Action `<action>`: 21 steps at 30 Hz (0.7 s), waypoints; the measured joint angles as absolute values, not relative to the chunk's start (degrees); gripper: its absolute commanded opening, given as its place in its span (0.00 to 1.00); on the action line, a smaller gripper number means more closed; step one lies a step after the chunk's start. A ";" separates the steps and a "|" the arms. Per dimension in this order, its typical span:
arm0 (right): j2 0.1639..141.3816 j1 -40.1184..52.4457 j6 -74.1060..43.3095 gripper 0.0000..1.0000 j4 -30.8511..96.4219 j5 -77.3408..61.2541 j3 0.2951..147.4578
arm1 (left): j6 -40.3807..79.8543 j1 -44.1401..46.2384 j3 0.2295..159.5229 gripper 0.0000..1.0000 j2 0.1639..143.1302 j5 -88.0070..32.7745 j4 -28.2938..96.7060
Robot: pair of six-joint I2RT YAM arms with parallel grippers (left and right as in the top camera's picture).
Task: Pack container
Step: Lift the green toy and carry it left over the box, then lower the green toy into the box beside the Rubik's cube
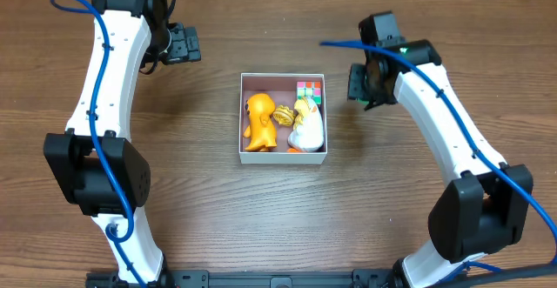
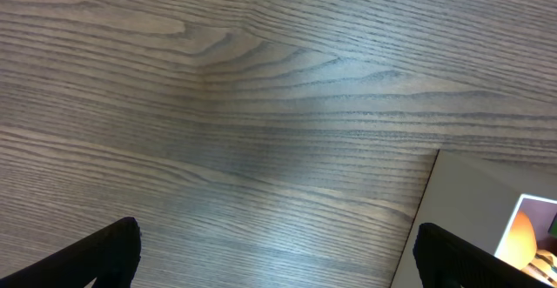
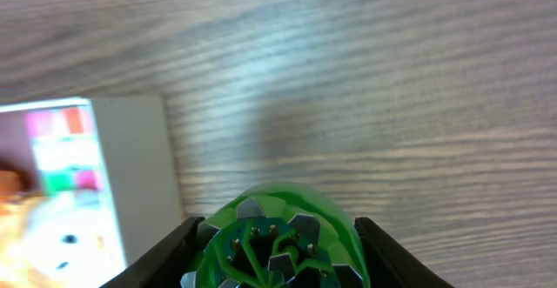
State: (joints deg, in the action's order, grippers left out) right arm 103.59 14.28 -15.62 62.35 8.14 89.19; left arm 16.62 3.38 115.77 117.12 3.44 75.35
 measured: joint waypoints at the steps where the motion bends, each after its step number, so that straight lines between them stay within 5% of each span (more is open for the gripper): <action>1: 103.59 14.72 -15.62 0.50 62.57 8.14 90.13 | 16.62 3.38 115.79 1.00 117.12 3.46 75.37; 21: 103.59 28.14 -19.70 0.50 53.06 2.96 92.05 | 16.62 3.38 115.77 1.00 117.12 3.44 75.46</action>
State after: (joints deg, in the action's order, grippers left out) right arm 103.59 28.14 -19.70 53.06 2.96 92.05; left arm 16.62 3.38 115.77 117.12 3.44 75.46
